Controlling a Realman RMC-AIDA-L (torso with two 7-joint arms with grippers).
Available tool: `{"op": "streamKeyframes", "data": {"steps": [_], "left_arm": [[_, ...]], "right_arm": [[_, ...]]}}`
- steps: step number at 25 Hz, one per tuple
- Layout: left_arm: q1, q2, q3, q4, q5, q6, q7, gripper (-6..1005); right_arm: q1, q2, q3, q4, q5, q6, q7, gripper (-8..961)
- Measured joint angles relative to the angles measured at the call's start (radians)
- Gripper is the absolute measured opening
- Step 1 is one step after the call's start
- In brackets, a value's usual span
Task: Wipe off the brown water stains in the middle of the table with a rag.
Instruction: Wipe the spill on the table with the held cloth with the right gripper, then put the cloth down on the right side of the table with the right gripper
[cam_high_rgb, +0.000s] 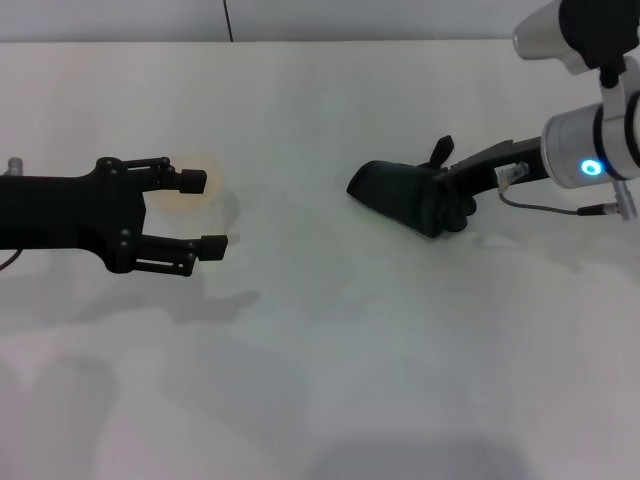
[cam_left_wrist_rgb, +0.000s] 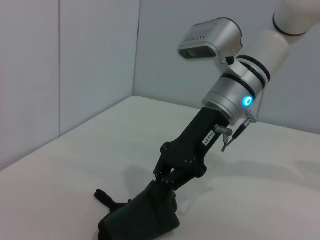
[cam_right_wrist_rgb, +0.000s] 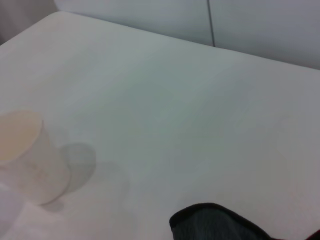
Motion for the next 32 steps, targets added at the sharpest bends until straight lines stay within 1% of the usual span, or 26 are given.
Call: {"op": "streamKeyframes", "data": {"steps": [6,12,21,26,32], "left_arm": [[0.000,0.003,0.000,0.000,-0.002,0.000,0.000,890],[0.001,0.004,0.000,-0.002,-0.013,-0.001,0.000,890],[0.026,0.008,0.000,-0.002,-0.031,-0.006,0.000,890],[0.026,0.008,0.000,-0.002,-0.043,-0.008,-0.001,890],[0.033,0.008,0.000,-0.002,-0.052,-0.008,-0.001,890]], "right_arm": [[-0.024,-0.001,0.017,-0.012,0.000,-0.002,-0.003,88],[-0.064,-0.006,0.044,-0.050,0.000,-0.017,-0.005,92],[-0.108,-0.010,0.095,-0.080,-0.002,-0.056,-0.014,99],[-0.152,-0.010,0.133,-0.121,-0.024,-0.091,-0.018,103],[-0.202,-0.010,0.146,-0.177,-0.028,-0.129,-0.021,108]]}}
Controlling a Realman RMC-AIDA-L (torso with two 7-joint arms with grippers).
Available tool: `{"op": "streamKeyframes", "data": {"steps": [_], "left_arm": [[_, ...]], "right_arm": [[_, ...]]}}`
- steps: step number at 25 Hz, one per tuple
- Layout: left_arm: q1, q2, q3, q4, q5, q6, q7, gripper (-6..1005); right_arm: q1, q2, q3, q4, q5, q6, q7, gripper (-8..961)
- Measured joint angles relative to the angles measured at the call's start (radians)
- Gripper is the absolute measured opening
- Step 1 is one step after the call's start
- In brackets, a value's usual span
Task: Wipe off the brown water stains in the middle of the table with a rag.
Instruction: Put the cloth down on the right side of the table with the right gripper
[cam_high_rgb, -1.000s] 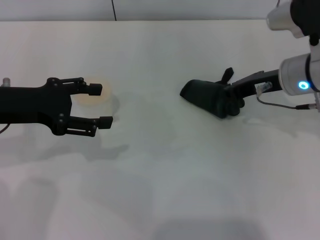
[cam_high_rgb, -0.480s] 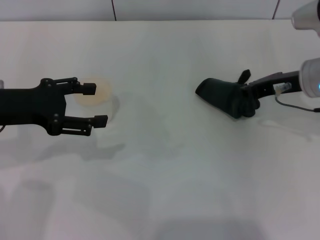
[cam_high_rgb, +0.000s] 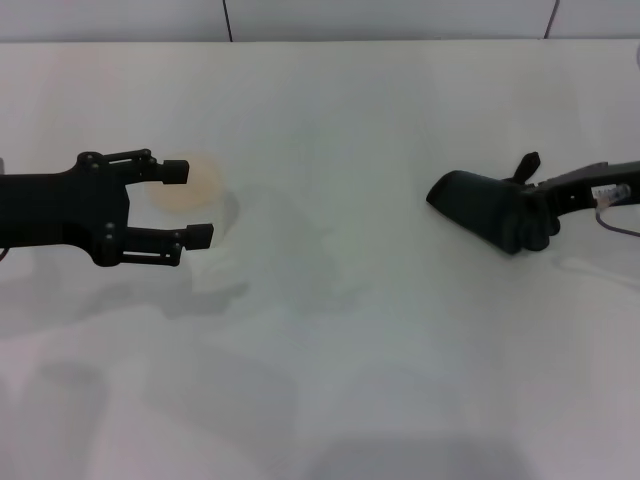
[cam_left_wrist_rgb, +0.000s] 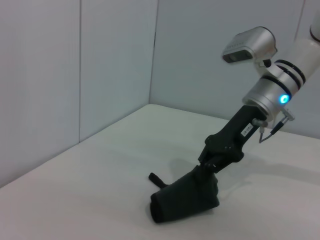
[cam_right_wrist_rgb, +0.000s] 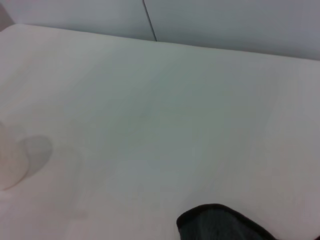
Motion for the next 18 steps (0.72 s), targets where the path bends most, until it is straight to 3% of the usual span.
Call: {"op": "streamKeyframes", "data": {"steps": [18], "left_arm": [[0.007,-0.005,-0.002,0.000,-0.001,-0.001,-0.005,890]], "right_arm": [[-0.065,-0.004,0.079,-0.029,0.000,-0.093,-0.025,122]]}}
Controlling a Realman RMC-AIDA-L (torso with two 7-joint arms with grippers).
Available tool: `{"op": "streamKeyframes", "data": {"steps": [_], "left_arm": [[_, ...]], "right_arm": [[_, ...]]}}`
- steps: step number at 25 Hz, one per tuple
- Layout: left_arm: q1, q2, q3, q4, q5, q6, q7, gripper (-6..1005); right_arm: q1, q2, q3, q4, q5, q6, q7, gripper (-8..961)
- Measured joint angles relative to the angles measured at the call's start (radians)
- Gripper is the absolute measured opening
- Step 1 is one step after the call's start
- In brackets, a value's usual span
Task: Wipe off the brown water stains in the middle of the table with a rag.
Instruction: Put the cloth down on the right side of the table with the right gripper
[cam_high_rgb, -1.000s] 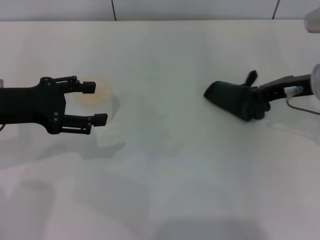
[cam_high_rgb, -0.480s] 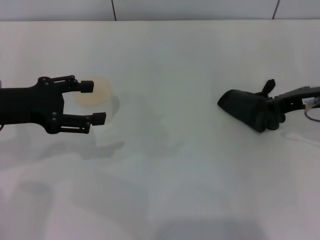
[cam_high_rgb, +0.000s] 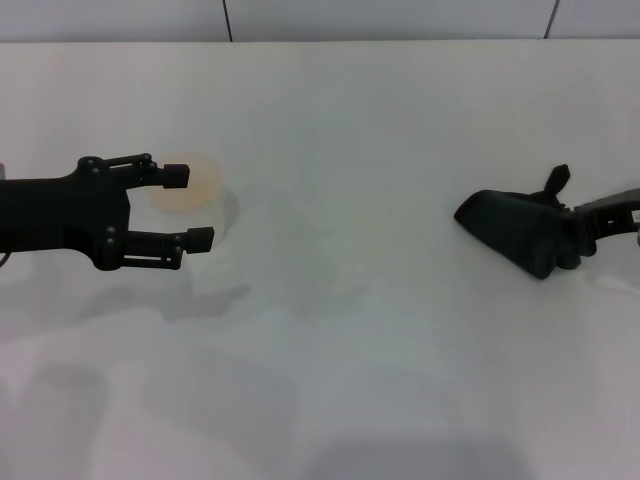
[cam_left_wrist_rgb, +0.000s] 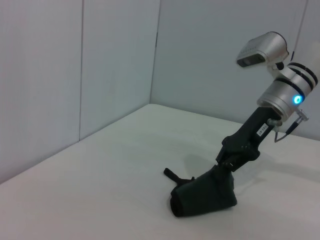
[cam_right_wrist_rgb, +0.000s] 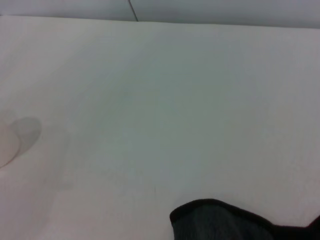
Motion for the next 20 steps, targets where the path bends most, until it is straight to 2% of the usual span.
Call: {"op": "streamKeyframes", "data": {"steps": [11,16,20], "left_arm": [[0.000,0.000,0.000,0.000,0.000,0.001,-0.001,892],[0.000,-0.001,0.000,0.000,0.000,0.002,0.000,892],[0.000,-0.001,0.000,0.000,0.000,0.003,-0.001,892]], "right_arm": [[-0.010,0.005,0.050,-0.055,0.015,-0.104,-0.074,131],[-0.012,0.006,0.054,-0.081,0.036,-0.117,-0.102,343],[-0.011,0.006,0.076,-0.089,0.088,-0.138,-0.143,429]]}}
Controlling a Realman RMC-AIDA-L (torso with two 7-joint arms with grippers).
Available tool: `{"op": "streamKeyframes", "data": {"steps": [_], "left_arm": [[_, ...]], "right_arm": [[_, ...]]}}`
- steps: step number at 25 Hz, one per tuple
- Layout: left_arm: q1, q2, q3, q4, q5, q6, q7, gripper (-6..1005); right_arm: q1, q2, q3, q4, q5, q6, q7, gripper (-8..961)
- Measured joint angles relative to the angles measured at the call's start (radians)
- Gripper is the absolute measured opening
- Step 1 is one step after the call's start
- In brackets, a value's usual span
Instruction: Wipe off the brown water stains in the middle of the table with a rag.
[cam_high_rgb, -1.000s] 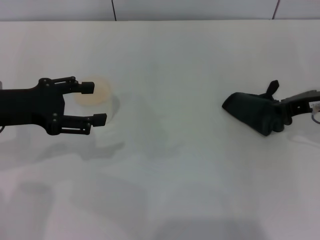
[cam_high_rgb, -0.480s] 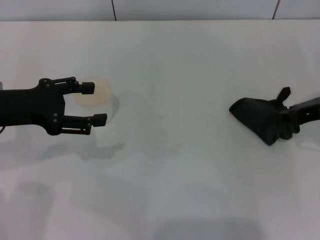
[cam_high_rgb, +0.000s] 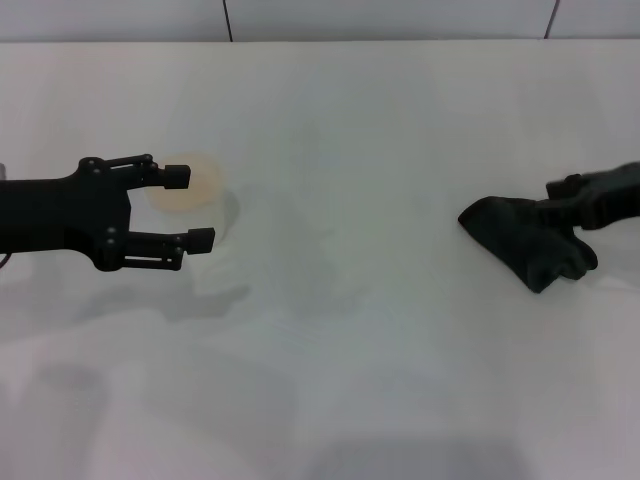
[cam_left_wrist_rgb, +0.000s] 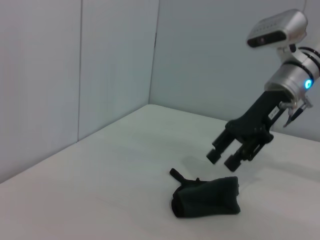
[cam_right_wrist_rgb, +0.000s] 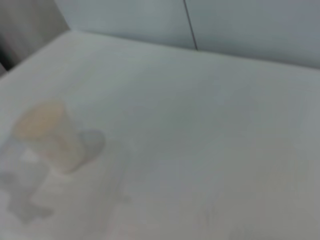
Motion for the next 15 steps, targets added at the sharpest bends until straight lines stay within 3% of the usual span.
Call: {"op": "streamKeyframes", "data": {"steps": [7,12,15], "left_arm": [[0.001,0.002,0.000,0.000,-0.008,0.001,-0.001,892],[0.012,0.006,0.000,0.000,-0.053,0.003,-0.003,892],[0.023,0.008,0.000,0.000,-0.079,0.004,-0.003,892]], "right_arm": [[-0.009,0.000,0.057,-0.001,0.123,-0.018,-0.134,580],[-0.020,0.000,0.074,0.013,0.210,0.000,-0.254,808],[-0.023,0.000,0.084,0.037,0.247,0.015,-0.319,842]]}}
